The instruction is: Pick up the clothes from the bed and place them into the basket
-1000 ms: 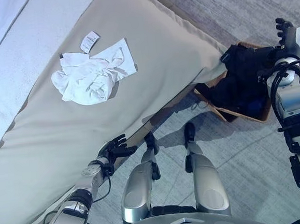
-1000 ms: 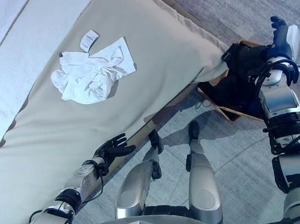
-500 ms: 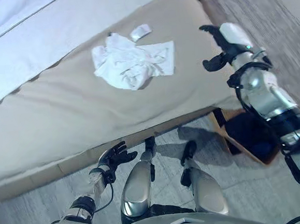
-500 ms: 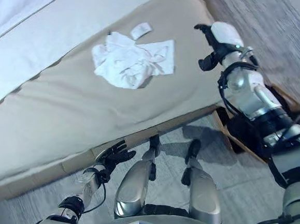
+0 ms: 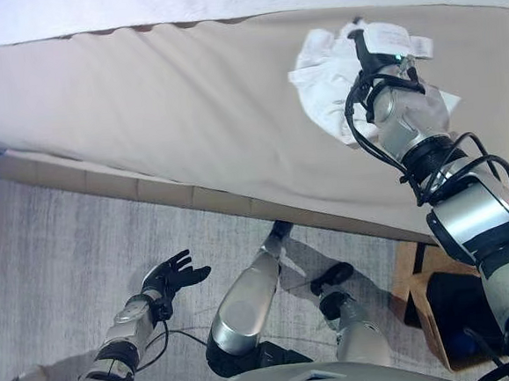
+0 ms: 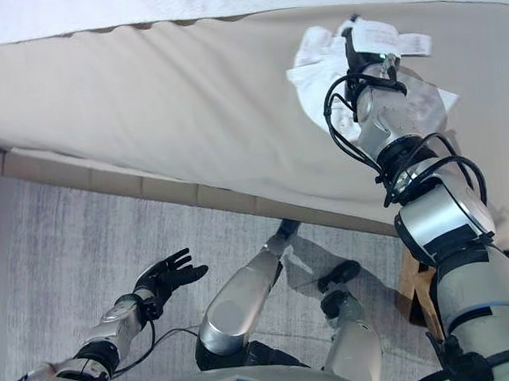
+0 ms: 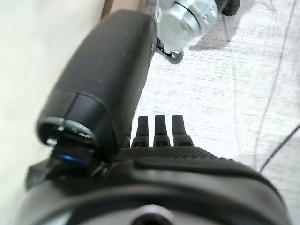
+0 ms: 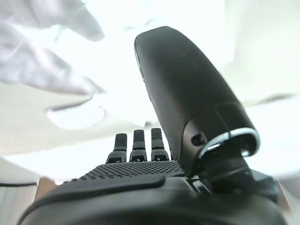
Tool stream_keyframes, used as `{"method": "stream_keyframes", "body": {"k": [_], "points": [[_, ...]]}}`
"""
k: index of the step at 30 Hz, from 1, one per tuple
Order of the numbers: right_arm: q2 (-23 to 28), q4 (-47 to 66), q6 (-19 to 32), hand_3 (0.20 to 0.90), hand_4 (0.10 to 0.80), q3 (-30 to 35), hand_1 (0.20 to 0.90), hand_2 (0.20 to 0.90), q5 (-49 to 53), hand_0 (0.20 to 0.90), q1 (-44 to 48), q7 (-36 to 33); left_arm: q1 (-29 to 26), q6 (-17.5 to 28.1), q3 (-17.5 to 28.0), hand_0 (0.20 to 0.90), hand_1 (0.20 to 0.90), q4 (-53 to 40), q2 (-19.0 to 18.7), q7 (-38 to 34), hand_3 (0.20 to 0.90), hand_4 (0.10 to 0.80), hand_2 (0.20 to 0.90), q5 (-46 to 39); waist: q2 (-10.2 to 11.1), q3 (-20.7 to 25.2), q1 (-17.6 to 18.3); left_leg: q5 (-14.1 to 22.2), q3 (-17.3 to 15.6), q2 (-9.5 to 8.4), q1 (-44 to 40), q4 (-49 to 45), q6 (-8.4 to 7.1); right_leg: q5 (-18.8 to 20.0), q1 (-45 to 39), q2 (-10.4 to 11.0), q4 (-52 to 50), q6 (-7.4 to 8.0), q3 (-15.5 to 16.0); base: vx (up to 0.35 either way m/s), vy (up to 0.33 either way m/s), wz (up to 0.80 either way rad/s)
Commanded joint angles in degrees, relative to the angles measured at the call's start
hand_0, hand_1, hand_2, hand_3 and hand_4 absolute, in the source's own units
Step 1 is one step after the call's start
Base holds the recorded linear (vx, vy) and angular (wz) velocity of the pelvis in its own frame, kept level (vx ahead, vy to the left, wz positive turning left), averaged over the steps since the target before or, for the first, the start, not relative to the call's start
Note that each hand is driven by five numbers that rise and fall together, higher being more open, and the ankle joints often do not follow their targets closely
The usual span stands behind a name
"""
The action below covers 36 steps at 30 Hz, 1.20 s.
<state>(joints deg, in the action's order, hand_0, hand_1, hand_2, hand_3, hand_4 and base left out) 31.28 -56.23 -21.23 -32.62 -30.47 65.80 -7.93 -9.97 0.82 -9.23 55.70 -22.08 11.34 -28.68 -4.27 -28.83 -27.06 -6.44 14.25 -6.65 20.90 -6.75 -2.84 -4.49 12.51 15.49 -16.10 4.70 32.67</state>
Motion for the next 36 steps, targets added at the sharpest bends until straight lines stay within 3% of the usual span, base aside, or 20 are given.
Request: {"method": "stream_keyframes", "body": {"k": [1,8,15,16,17,18,26,31,36], "points": [[2.89,0.69,-3.12,0.9,0.8,-4.64,0.9,0.9,-2.6,0.9,4.21,-1.88,3.56,2.25,-1.07,0.9,0.9,0.52,-2.03,1.81,0.9,0.8,0.9,-1.11,0.16,1.13,-2.33,3.04,-3.81,1.92,3.03,0.13,3.92,-6.39,-1.64,-0.42,-8.26,-2.42,1.31,0.006,-0.004,0.41],[2.39,-9.32,-9.12,0.9,0.8,-7.64,0.9,0.9,-9.68,0.9,6.72,8.78,4.21,5.63,-1.39,0.9,0.9,-2.14,-2.65,3.64,0.9,0.8,0.9,-2.33,0.51,-0.96,-5.85,1.85,-3.13,1.72,7.84,-0.82,4.74,-6.19,2.37,1.53,-15.43,-0.94,4.02,-0.015,-0.038,0.18],[1.89,-13.17,-9.8,0.9,0.8,-7.53,0.9,0.9,-9.34,0.9,8.99,10.09,4.1,6.39,-0.78,0.9,0.9,-4.31,-2.98,4.33,0.9,0.8,0.9,-4.81,-0.04,-0.96,-8.17,0.63,-2.58,1.53,11.22,-0.79,4.26,-6.39,4.73,2.33,-15.88,-0.06,6.38,-0.069,-0.019,0.08],[1.81,-13.33,-9.6,0.538,0.438,-7.59,0.589,0.589,-8.96,0.589,9.24,10.23,4.06,6.26,-0.62,0.9,0.9,-4.49,-3.1,4.36,0.9,0.8,0.9,-5.23,0.0,-0.96,-8.32,0.61,-2.61,1.61,11.52,-0.98,4.14,-6.52,4.93,2.27,-15.85,-0.03,6.49,-0.081,-0.011,-0.09],[1.73,-13.39,-8.77,0.461,0.361,-7.67,0.524,0.524,-7.52,0.524,9.4,9.34,3.95,5.9,-0.27,0.9,0.9,-4.85,-3.35,4.33,0.9,0.8,0.9,-5.94,0.04,-0.96,-8.57,0.61,-2.61,1.76,11.92,-1.31,3.98,-6.72,5.11,2.09,-15.68,-0.01,6.68,-0.087,-0.022,-0.07],[1.68,-13.26,-7.08,0.2,0.1,-7.48,0.3,0.3,-5.91,0.3,9.62,7.06,3.84,5.78,0.09,0.9,0.9,-5.0,-3.48,4.23,0.9,0.8,0.9,-6.84,0.07,-0.96,-8.77,0.66,-2.54,1.9,12.24,-1.72,3.77,-6.9,5.37,1.87,-15.73,-0.03,6.83,-0.083,-0.024,-0.13],[1.83,-8.63,3.42,0.2,0.1,-5.65,0.3,0.3,4.93,0.3,11.39,-3.15,2.82,5.67,3.36,0.9,0.9,-2.92,-4.79,5.13,0.9,0.8,0.9,-8.94,1.15,-0.96,-9.05,1.25,-1.76,3.17,13.15,-3.69,2.57,-8.51,6.15,0.0,-18.06,-0.72,6.69,-0.09,-0.094,-0.1],[1.95,-1.72,5.83,0.2,0.1,-4.2,0.3,0.3,12.28,0.3,11.96,-9.57,3.46,6.93,4.3,0.9,0.9,-1.48,-5.03,5.34,0.9,0.8,0.9,-7.93,1.97,-0.96,-8.48,1.29,-1.15,4.67,11.56,-3.2,1.6,-10.31,3.52,-2.52,-17.29,-1.7,6.0,-0.061,-0.17,-0.04],[2.21,10.39,7.31,0.2,0.1,-0.02,0.3,0.3,15.79,0.3,11.03,-18.16,6.29,8.05,6.65,0.9,0.9,1.32,-4.09,4.65,0.9,0.8,0.9,-3.5,3.64,0.13,-8.22,1.3,-0.81,6.18,6.55,-0.65,0.08,-11.05,-4.67,-5.84,-10.69,-3.48,5.54,0.003,-0.155,-0.03]]}}
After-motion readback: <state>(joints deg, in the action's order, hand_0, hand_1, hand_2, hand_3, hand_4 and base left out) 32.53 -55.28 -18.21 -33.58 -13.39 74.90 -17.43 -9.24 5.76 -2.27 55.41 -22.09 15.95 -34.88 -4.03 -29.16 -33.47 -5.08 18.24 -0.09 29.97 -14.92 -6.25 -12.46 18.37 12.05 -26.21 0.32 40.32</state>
